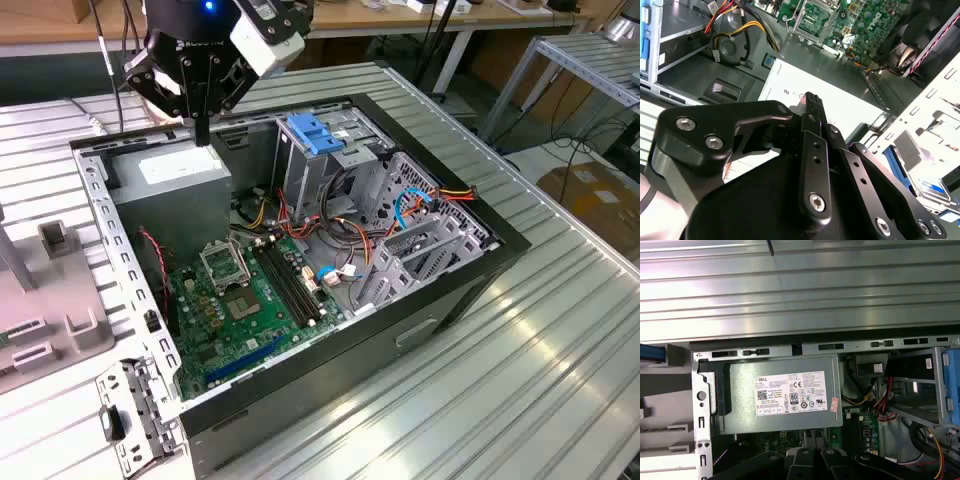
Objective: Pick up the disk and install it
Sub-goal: 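Reach for the disk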
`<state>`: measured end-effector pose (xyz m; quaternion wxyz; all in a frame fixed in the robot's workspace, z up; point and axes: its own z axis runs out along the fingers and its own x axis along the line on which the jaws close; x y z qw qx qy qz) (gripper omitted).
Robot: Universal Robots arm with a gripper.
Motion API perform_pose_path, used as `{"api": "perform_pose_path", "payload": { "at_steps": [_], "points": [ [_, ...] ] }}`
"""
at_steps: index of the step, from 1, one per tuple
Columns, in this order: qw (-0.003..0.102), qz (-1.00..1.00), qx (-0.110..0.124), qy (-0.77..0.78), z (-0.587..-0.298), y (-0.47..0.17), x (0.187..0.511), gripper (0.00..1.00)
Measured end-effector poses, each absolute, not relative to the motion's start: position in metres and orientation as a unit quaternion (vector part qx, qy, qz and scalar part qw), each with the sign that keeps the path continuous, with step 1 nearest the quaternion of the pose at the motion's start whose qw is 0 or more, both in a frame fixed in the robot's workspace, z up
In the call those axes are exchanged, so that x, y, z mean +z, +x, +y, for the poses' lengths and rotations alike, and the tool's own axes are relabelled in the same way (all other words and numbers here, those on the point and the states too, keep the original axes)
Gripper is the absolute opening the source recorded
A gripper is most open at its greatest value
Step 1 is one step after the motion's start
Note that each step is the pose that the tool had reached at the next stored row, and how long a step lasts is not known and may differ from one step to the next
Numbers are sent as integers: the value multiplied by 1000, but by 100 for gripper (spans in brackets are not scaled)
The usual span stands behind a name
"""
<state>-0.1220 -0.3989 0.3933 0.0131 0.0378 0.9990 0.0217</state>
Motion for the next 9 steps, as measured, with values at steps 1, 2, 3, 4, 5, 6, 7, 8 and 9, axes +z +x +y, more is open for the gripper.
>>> {"api": "perform_pose_path", "payload": {
  "at_steps": [1, 2, 3, 4, 5, 6, 7, 8, 9],
  "points": [
    [13, 999, 22, 38, -399, -123, 393, 11],
    [13, 999, 22, 38, -399, -124, 393, 11],
    [13, 999, 22, 38, -399, -124, 393, 11],
    [13, 999, 22, 38, -399, -124, 393, 11],
    [13, 999, 22, 38, -399, -125, 393, 11],
    [13, 999, 22, 38, -399, -126, 393, 11],
    [13, 999, 22, 38, -399, -126, 393, 11],
    [13, 999, 22, 38, -399, -127, 393, 11],
    [13, 999, 22, 38, -399, -127, 393, 11]
  ]
}}
